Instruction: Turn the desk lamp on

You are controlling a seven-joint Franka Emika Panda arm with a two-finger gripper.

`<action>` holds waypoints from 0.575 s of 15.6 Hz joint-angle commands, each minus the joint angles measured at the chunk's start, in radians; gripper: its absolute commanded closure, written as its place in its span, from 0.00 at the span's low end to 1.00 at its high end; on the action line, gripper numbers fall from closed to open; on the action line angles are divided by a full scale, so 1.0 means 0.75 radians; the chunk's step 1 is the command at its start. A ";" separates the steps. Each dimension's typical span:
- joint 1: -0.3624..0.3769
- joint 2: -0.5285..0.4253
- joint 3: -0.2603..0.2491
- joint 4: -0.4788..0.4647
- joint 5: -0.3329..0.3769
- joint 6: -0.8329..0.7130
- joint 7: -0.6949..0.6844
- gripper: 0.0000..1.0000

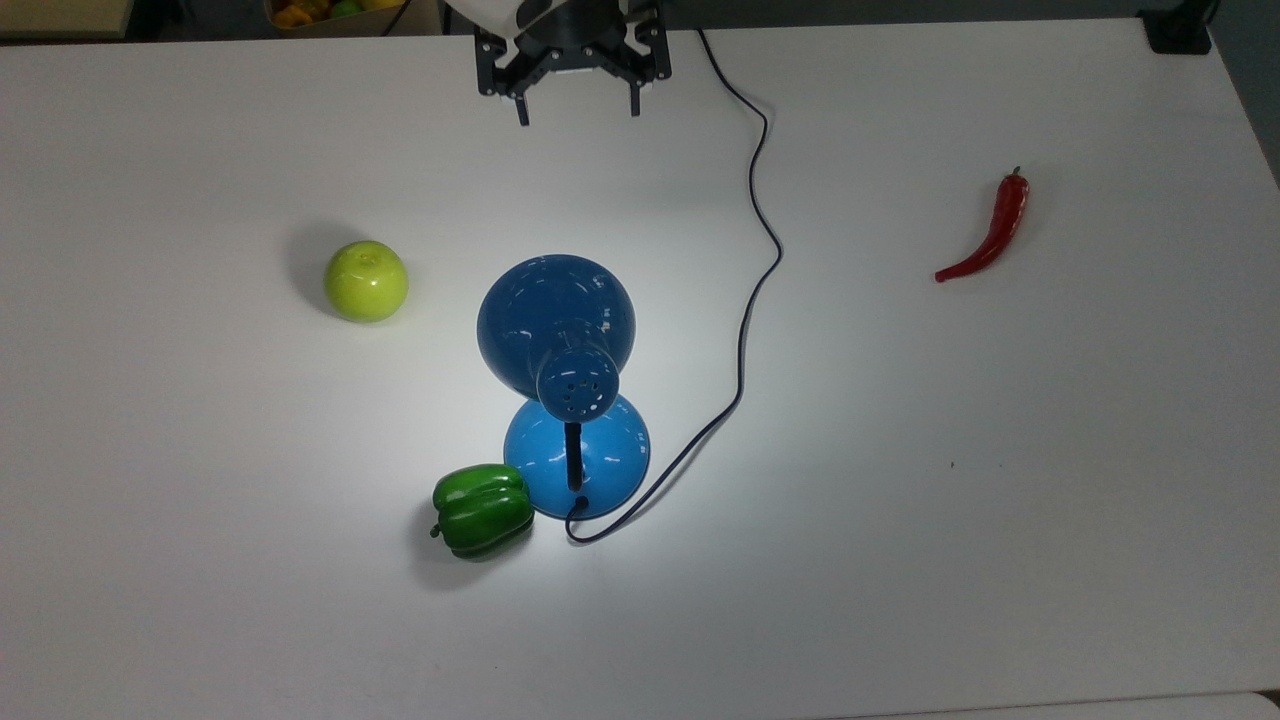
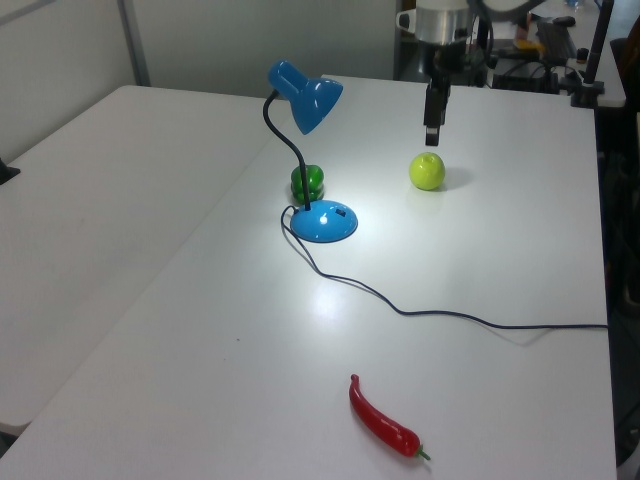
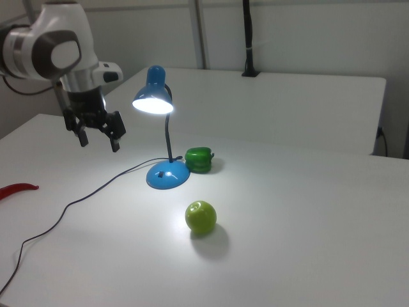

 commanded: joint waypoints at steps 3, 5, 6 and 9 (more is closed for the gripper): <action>-0.021 -0.047 -0.006 0.193 0.022 -0.215 0.133 0.00; -0.029 -0.051 -0.004 0.221 0.024 -0.218 0.164 0.00; -0.031 -0.055 -0.004 0.223 0.024 -0.207 0.146 0.00; -0.041 -0.051 -0.008 0.222 0.020 -0.132 0.056 0.00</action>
